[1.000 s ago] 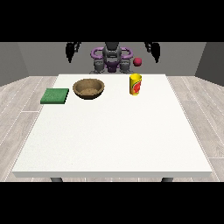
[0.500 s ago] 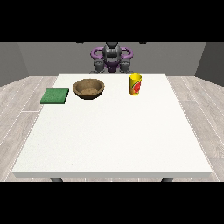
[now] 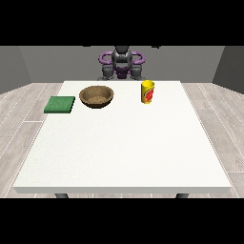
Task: Pick the cup and pour the ball into the bowl, then pick the bowl and place it on the pad
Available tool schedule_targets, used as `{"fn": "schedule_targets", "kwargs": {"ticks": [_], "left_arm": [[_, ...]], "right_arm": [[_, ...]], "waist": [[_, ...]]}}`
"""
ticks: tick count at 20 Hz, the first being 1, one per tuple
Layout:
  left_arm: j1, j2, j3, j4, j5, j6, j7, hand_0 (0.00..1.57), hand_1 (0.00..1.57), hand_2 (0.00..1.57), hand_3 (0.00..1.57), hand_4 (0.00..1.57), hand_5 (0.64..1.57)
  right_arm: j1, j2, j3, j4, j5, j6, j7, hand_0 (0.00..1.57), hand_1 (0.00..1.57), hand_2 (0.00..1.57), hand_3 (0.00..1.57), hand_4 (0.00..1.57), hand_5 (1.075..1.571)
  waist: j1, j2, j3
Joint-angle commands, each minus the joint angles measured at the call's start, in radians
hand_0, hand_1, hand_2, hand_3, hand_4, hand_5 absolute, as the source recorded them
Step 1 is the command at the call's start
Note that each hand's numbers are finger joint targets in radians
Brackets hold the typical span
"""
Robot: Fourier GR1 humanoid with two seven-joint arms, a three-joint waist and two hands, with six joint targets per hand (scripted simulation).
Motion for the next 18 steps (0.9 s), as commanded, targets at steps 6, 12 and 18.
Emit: {"fn": "schedule_targets", "kwargs": {"ticks": [6,12,18], "left_arm": [[-0.068,-0.014,0.022,0.186,-0.078,-0.014,-0.387,0.0,0.0,0.0,0.0,0.57,1.52],[-0.052,0.023,0.092,0.374,-0.057,-0.076,-0.625,0.0,0.0,0.0,0.0,0.41,1.484],[-0.169,0.051,0.157,0.633,-0.048,-0.109,-0.712,0.0,0.0,0.0,0.0,0.0,1.451]], "right_arm": [[-0.037,0.053,0.007,0.117,0.015,0.04,-0.313,0.0,0.0,0.0,0.0,0.7,1.545],[-0.085,-0.052,-0.136,0.196,-0.106,0.159,-0.403,0.0,0.0,0.0,0.0,0.68,1.547],[-0.123,-0.082,-0.181,0.3,-0.128,0.191,-0.444,0.0,0.0,0.0,0.0,0.67,1.559]], "waist": [[-0.013,0.308,0.0],[-0.039,0.422,-0.0001],[-0.039,0.387,0.0001]]}}
